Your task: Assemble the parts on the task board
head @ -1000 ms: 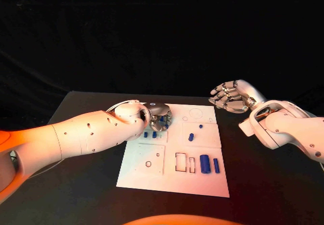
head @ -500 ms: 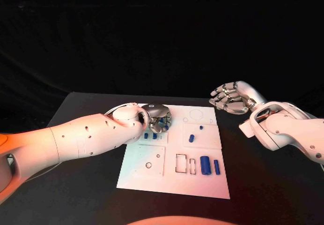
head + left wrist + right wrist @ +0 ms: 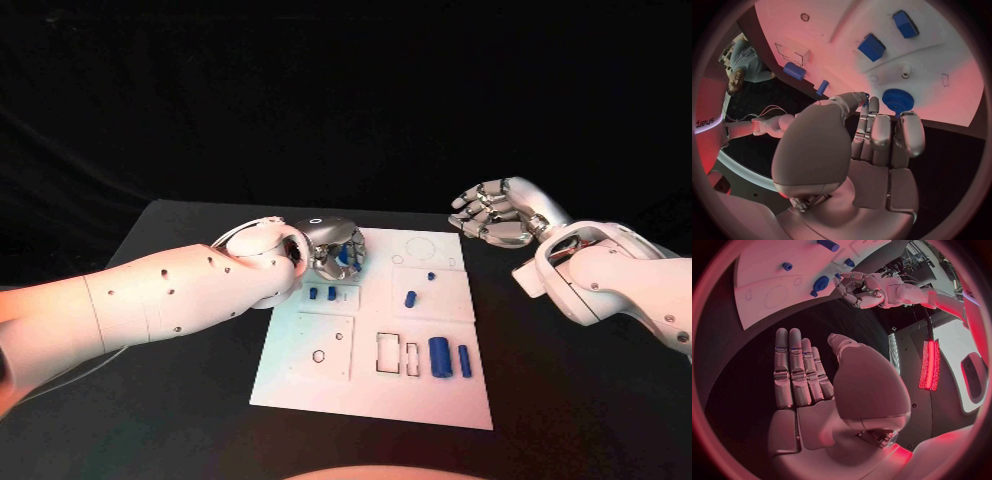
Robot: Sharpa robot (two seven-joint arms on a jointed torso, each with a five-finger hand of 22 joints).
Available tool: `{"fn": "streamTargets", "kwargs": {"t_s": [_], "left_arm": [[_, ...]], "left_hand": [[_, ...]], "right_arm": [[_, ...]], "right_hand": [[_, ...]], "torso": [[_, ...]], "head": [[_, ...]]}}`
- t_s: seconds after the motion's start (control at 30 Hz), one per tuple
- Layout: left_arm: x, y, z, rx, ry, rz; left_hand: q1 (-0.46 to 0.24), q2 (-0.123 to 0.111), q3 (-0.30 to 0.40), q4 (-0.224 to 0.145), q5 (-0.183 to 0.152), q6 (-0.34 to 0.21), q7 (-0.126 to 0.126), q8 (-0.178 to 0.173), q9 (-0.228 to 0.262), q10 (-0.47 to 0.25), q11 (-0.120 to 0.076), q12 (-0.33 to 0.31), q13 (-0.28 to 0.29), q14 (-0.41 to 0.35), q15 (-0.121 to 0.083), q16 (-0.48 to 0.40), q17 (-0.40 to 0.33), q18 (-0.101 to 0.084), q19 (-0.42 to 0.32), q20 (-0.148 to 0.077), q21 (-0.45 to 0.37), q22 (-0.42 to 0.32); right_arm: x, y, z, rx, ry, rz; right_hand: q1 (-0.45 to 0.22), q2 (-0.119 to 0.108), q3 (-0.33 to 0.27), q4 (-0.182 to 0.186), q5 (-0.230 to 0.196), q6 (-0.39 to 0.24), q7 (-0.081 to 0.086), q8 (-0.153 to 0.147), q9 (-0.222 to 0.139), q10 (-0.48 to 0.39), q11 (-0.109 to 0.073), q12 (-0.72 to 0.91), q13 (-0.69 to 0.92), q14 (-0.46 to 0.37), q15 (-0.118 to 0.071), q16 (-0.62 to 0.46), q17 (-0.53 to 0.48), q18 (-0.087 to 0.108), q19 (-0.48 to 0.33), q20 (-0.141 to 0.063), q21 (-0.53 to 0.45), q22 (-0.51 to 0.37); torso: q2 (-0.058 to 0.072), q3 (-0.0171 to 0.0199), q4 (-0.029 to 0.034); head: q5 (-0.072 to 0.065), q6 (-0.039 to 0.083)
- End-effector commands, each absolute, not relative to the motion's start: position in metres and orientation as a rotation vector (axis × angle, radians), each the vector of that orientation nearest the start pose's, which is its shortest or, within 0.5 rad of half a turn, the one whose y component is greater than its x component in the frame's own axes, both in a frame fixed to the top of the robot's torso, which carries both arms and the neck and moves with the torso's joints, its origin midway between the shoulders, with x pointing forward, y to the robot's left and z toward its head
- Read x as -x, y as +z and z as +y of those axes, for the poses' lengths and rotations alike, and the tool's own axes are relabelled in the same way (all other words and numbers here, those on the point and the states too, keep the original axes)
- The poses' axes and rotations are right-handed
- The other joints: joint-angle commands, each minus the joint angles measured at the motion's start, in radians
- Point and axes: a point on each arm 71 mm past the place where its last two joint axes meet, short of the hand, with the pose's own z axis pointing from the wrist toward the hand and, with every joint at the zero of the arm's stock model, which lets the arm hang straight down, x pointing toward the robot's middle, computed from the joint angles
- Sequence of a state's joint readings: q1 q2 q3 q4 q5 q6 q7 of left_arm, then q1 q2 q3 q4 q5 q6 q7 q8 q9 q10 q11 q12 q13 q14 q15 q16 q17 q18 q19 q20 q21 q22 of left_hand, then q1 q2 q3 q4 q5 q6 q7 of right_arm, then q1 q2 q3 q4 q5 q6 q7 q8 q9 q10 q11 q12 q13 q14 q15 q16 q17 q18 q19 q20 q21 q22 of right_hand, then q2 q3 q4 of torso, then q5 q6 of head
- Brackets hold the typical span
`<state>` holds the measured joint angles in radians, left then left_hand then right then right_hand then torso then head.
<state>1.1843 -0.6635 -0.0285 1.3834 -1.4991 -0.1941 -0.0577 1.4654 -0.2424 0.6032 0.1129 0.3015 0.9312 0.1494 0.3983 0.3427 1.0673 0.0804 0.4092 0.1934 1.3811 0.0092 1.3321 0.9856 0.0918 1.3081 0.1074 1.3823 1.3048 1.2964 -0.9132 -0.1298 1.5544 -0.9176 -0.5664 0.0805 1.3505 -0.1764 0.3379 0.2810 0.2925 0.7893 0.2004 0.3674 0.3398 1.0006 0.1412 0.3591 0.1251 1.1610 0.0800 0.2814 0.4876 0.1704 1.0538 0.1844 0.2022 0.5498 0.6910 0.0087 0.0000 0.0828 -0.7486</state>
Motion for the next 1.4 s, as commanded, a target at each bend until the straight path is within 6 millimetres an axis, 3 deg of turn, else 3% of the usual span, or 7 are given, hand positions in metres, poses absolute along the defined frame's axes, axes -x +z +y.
{"fn": "streamTargets", "kwargs": {"t_s": [0.03, 0.2, 0.33, 0.67, 1.4], "left_arm": [[-0.500, -0.197, 0.145, -0.255, -0.736, 1.746], [-0.498, -0.196, 0.159, -0.234, -0.714, 1.777], [-0.498, -0.196, 0.172, -0.217, -0.686, 1.800], [-0.501, -0.200, 0.200, -0.182, -0.619, 1.836], [-0.506, -0.205, 0.200, -0.182, -0.600, 1.865]], "left_hand": [[-0.011, -0.001, -0.005, 0.001, -0.004, 0.007, -0.002, -0.002, -0.002, 0.009, 0.000, -0.008, -0.001, 0.008, 0.001, 0.003, -0.002, -0.015, 0.009, 0.001, 0.004, 0.001], [-0.015, -0.002, -0.007, 0.001, -0.004, 0.010, -0.003, -0.003, -0.002, 0.012, -0.001, -0.011, -0.002, 0.008, 0.000, 0.003, -0.006, -0.015, 0.010, 0.001, 0.005, 0.002], [-0.015, -0.002, -0.007, 0.001, -0.004, 0.010, -0.003, -0.003, -0.002, 0.012, -0.001, -0.011, -0.002, 0.008, 0.000, 0.003, -0.006, -0.015, 0.010, 0.001, 0.005, 0.002], [-0.016, -0.002, -0.007, 0.001, -0.004, 0.012, -0.004, -0.003, -0.002, 0.014, -0.002, -0.012, -0.002, 0.008, 0.000, 0.002, -0.007, -0.015, 0.010, 0.001, 0.005, 0.003], [-0.018, -0.003, -0.008, 0.001, -0.005, 0.014, -0.005, -0.004, -0.002, 0.016, -0.002, -0.014, -0.002, 0.008, -0.001, 0.001, -0.010, -0.015, 0.010, 0.001, 0.005, 0.003]], "right_arm": [[-0.488, -0.155, -0.236, -0.307, 0.890, 1.487], [-0.488, -0.155, -0.237, -0.308, 0.888, 1.487], [-0.488, -0.155, -0.238, -0.310, 0.886, 1.487], [-0.488, -0.155, -0.239, -0.311, 0.884, 1.488], [-0.488, -0.155, -0.237, -0.309, 0.888, 1.489]], "right_hand": [[0.003, 0.003, 0.004, 0.003, 0.004, 0.006, 0.013, -0.006, -0.001, 0.008, 0.002, -0.005, -0.001, 0.008, 0.001, -0.004, -0.002, 0.011, 0.006, 0.001, -0.004, -0.001], [0.003, 0.003, 0.004, 0.003, 0.004, 0.006, 0.013, -0.006, -0.001, 0.008, 0.002, -0.005, -0.001, 0.008, 0.001, -0.004, -0.002, 0.011, 0.006, 0.001, -0.004, -0.001], [0.003, 0.003, 0.004, 0.003, 0.004, 0.006, 0.013, -0.006, -0.001, 0.008, 0.002, -0.005, -0.001, 0.008, 0.001, -0.004, -0.002, 0.011, 0.006, 0.001, -0.004, -0.001], [0.002, 0.002, 0.004, 0.003, 0.004, 0.006, 0.013, -0.006, -0.002, 0.008, 0.002, -0.006, -0.003, 0.008, 0.001, -0.006, -0.003, 0.011, 0.006, 0.001, -0.005, -0.003], [0.002, 0.002, 0.004, 0.003, 0.004, 0.006, 0.013, -0.006, -0.002, 0.008, 0.002, -0.006, -0.003, 0.008, 0.001, -0.006, -0.003, 0.011, 0.006, 0.001, -0.005, -0.003]], "torso": [[0.001, -0.0004, -0.0005], [0.000, 0.0012, -0.0002], [0.001, 0.0002, 0.0023], [0.002, -0.0010, -0.0009], [0.002, 0.0006, -0.0018]], "head": [[0.001, 0.002], [0.003, 0.002], [0.001, 0.001], [0.004, 0.000], [0.009, 0.000]]}}
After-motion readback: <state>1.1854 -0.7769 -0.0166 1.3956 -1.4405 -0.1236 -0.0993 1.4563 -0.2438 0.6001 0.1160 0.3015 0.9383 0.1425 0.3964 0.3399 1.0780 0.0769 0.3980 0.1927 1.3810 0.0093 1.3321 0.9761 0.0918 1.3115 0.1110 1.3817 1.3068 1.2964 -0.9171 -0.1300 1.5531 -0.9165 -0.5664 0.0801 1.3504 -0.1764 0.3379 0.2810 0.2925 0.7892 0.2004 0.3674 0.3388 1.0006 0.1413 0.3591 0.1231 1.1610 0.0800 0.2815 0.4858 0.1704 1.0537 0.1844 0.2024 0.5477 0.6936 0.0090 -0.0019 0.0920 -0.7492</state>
